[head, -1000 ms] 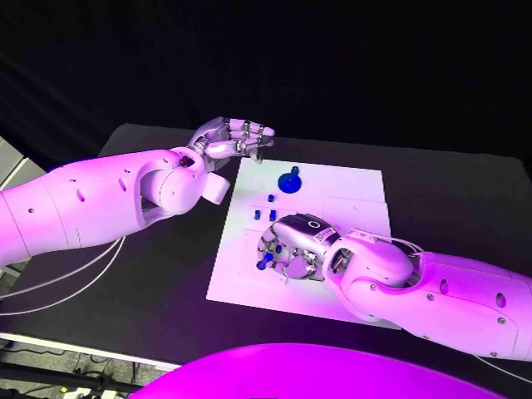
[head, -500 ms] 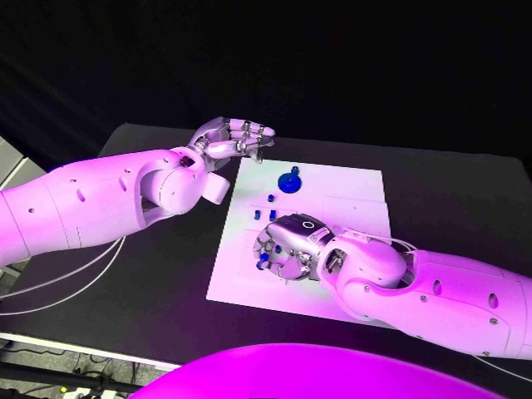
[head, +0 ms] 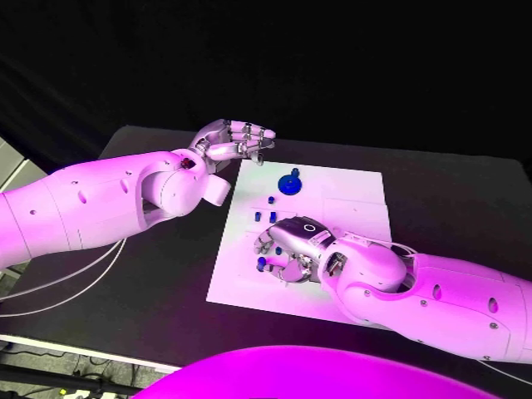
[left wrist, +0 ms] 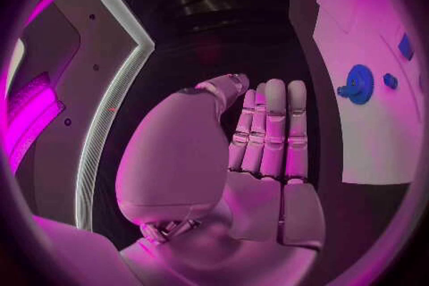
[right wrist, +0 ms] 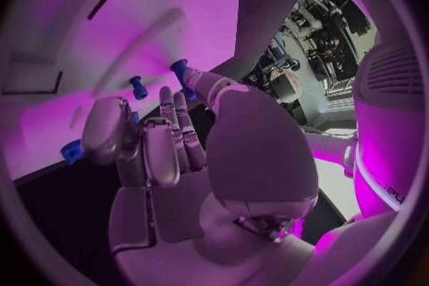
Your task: Assemble the parts on the task board
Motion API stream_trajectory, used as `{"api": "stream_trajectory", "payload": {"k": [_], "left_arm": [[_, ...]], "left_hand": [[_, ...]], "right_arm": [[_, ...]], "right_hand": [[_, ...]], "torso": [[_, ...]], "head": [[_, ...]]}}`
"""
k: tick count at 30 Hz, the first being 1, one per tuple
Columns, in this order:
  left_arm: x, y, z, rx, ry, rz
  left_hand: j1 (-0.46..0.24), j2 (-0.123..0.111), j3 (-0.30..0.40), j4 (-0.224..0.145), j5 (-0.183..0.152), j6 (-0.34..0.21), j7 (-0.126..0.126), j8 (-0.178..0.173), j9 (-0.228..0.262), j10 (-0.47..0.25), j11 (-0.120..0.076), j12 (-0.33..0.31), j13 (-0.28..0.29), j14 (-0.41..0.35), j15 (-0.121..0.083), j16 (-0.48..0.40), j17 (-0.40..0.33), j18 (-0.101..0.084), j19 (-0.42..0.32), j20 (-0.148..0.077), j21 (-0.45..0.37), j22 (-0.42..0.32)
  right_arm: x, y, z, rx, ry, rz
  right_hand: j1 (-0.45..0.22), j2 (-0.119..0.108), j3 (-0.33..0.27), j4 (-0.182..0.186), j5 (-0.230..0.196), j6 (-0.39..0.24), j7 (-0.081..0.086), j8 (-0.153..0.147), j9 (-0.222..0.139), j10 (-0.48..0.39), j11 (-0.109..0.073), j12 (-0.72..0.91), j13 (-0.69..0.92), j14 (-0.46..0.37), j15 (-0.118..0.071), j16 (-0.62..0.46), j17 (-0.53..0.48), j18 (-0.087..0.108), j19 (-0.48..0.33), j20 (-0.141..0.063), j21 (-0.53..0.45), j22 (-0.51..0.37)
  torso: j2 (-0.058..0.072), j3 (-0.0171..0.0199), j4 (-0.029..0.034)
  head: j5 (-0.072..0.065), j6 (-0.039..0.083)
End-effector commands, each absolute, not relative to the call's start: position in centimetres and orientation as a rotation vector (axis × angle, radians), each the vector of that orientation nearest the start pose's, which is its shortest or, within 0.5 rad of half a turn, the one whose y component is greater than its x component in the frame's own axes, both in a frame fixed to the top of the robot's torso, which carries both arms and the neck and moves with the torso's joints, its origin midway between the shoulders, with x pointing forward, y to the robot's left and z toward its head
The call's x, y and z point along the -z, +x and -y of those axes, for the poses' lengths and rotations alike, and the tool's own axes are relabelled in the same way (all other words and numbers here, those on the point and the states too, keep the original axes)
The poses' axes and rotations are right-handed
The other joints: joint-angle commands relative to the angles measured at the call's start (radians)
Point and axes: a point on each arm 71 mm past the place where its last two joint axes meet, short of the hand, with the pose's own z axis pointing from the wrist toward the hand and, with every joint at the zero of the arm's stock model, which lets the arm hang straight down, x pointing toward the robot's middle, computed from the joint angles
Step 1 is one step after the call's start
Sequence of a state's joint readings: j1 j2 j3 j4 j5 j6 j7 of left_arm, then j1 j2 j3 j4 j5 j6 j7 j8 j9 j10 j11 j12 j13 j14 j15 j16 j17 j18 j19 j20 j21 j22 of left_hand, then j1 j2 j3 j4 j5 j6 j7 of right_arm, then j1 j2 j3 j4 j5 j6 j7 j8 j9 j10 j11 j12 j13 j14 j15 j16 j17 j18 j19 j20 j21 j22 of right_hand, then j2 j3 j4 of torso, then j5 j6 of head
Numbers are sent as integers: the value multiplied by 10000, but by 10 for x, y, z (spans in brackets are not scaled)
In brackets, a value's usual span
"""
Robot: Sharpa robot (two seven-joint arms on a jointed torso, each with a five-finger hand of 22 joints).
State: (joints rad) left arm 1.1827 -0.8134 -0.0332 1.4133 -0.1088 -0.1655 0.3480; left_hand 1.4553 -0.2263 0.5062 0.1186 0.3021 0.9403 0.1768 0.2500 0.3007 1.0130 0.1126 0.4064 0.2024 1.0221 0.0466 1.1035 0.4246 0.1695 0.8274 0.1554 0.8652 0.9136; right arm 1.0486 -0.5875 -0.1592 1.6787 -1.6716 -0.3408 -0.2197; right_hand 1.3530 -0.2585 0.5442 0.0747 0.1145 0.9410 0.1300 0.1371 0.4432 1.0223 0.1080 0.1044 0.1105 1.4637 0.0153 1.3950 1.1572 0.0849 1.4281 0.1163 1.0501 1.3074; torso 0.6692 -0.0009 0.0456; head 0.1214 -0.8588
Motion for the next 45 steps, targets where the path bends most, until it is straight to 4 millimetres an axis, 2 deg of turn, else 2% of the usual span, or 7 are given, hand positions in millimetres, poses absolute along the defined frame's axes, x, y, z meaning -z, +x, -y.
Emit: {"api": "stream_trajectory", "payload": {"k": [1,10,18,24,29,34,45], "left_arm": [[191,503,-217,15782,-10131,-15299],[192,503,-218,15768,-10151,-15322],[193,503,-220,15720,-10185,-15342],[196,502,-219,15747,-10231,-15292],[198,502,-219,15783,-10281,-15287],[198,500,-218,15918,-10195,-15204],[197,497,-218,15866,-10045,-15066]], "left_hand": [[-55,51,-58,-1,-38,31,-26,36,9,-51,-2,32,9,-75,-5,-57,-9,129,-30,-22,-36,-9],[-55,51,-58,-1,-38,31,-26,36,9,-51,-2,32,9,-75,-5,-57,-9,129,-30,-22,-36,-9],[-65,47,-70,1,-40,23,-26,40,12,-68,-1,54,12,-80,-5,-59,-10,129,-30,-22,-49,-14],[-50,56,-69,-10,-40,5,-27,35,12,-45,-10,90,22,-84,-10,-63,-11,130,-29,-23,-57,-18],[-101,40,-102,17,-46,10,-35,46,18,-53,-9,119,28,-87,-6,-62,-10,126,-32,-19,-77,-27],[-1387,-471,-1251,1048,-512,-221,-65,10,31,-230,-3,348,87,-77,58,26,40,125,10,99,-590,-386],[-1076,-50,-2832,1709,-1040,-339,-50,58,76,-492,10,770,198,-189,82,42,64,124,252,126,-1154,-786]], "right_arm": [[252,370,43,-9365,-4231,-16692],[231,370,71,-10419,-2742,-15734],[207,387,125,-11451,-604,-15239],[212,409,176,-11004,2001,-17104],[219,414,214,-9895,2994,-18434],[225,409,236,-8399,3391,-19309],[235,387,253,-5802,3402,-20008]], "right_hand": [[75,-12,-577,39,58,-281,-70,-202,-73,-472,61,209,-23,-15,116,-121,-271,145,-216,49,-561,706],[1392,452,-3861,1367,131,-1224,-339,-696,-366,-1513,60,2037,67,-156,136,-94,-571,216,-221,91,-1089,488],[2077,672,-2719,1956,751,-244,352,-155,-394,258,-147,2773,-37,312,-110,332,407,-54,352,-141,505,1070],[1445,283,-2269,2078,762,461,14,472,-250,1850,-689,4943,1731,382,-491,396,621,-147,526,-464,1119,1342],[315,465,-2625,2097,1001,292,-168,1479,367,4700,-768,13854,13197,692,-567,979,1905,-398,900,-578,2605,1900],[-403,590,-3135,2142,724,181,-215,1906,545,5485,-789,14664,14603,918,-572,1494,3261,-588,1136,-578,3742,2264],[-975,866,-4628,2185,304,160,-260,2103,487,5485,-811,14664,14603,995,-575,1652,3745,-707,1270,-571,4441,2446]], "torso": [[-4,3,-9],[-14,2,-13],[-35,-13,-16],[-97,-83,-84],[-167,-85,-97],[-173,-94,-100],[-165,-73,-101]], "head": [[-29,5],[-94,46],[-281,153],[-621,224],[-974,116],[-1135,78],[-1456,49]]}}
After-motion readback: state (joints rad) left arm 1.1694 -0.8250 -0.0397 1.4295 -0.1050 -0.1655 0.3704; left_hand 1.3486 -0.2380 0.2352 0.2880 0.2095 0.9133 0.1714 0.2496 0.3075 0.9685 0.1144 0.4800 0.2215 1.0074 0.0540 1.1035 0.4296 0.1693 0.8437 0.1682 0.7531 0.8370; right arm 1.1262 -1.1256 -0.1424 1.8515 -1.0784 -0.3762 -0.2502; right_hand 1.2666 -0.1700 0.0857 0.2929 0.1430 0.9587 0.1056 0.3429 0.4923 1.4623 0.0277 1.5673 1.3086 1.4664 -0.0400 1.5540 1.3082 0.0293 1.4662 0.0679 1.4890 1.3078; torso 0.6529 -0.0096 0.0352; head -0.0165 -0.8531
